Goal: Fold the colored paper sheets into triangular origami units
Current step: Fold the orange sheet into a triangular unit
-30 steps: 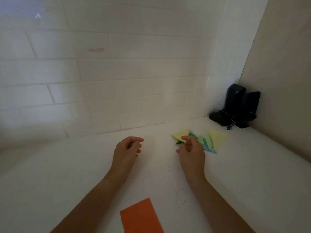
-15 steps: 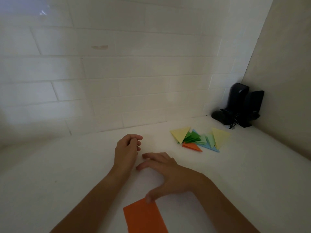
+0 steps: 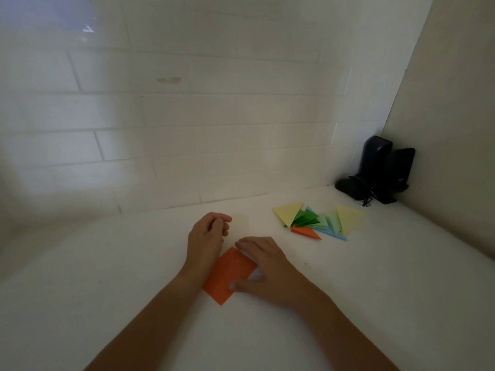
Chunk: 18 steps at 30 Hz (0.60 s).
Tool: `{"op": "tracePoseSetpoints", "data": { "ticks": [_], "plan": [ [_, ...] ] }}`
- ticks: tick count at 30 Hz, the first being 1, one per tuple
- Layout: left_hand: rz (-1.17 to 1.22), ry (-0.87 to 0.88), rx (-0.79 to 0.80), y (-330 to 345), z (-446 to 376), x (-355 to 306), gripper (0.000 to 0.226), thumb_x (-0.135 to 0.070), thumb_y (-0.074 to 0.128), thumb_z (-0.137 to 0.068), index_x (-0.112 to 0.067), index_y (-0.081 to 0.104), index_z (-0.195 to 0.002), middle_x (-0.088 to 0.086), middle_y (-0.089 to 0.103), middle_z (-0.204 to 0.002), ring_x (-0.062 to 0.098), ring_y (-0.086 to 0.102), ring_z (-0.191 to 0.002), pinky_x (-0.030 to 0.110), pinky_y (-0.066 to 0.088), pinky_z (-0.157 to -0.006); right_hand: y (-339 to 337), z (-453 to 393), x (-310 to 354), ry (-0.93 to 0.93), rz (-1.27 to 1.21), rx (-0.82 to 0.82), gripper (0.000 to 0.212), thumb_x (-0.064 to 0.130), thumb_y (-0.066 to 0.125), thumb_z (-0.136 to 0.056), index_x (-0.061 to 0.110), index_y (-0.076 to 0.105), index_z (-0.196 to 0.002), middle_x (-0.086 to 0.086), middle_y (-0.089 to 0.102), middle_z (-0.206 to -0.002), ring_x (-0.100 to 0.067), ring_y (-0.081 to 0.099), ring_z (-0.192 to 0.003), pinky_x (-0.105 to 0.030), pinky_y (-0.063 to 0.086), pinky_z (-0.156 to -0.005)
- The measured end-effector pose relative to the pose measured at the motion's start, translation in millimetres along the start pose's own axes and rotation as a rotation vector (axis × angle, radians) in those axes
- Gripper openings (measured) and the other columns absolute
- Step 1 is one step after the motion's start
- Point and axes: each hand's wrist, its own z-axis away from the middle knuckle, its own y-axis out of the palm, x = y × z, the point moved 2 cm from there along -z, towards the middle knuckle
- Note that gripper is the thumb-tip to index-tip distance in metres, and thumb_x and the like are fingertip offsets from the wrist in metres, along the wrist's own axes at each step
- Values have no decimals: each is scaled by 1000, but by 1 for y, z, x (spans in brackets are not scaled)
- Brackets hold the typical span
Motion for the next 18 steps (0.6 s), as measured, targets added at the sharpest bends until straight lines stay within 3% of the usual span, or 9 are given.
{"op": "tracePoseSetpoints", "data": {
  "ticks": [4,8,11,14,16,18],
  "plan": [
    [-35,6,-7,-1,2,-3,29,-9,50,-99,-24,74,-92,-3,72,-89,11,68,-82,26,48,-72,-1,-3,-4,76,46,-139,63,63,65,-86,30,57,-139,10,46,-146,-11,33,-136,-35,30,-114],
    [-206,117,16,1,4,-4,25,-5,58,-95,-25,73,-97,-9,72,-97,7,66,-91,21,49,-80,-5,-1,-7,150,70,-248,38,49,67,-92,29,61,-123,13,55,-130,-11,44,-124,-27,31,-95],
    [-440,151,188,6,4,1,29,-18,61,-92,-27,70,-118,-4,66,-115,12,60,-108,31,50,-96,-7,-1,-7,184,70,-270,35,45,63,-96,28,59,-126,11,57,-129,-12,47,-122,-27,33,-95],
    [-681,189,358,10,8,3,78,-62,47,-67,-31,59,-139,-4,61,-131,18,48,-129,37,41,-108,-6,-2,-10,183,-6,-297,36,39,65,-96,28,55,-129,9,62,-122,-14,51,-115,-34,40,-97],
    [-700,192,371,10,8,5,91,-67,41,-60,-33,53,-144,-6,57,-134,18,43,-131,36,38,-109,-5,-2,-12,179,-108,-316,43,33,70,-93,25,54,-133,9,65,-121,-14,55,-114,-36,43,-98],
    [-588,170,347,8,7,6,90,-64,46,-64,-31,47,-148,-7,52,-132,17,44,-124,32,39,-105,-5,-1,-15,156,-211,-341,46,21,72,-91,23,54,-134,9,66,-117,-11,59,-108,-33,48,-96]
  ]
}}
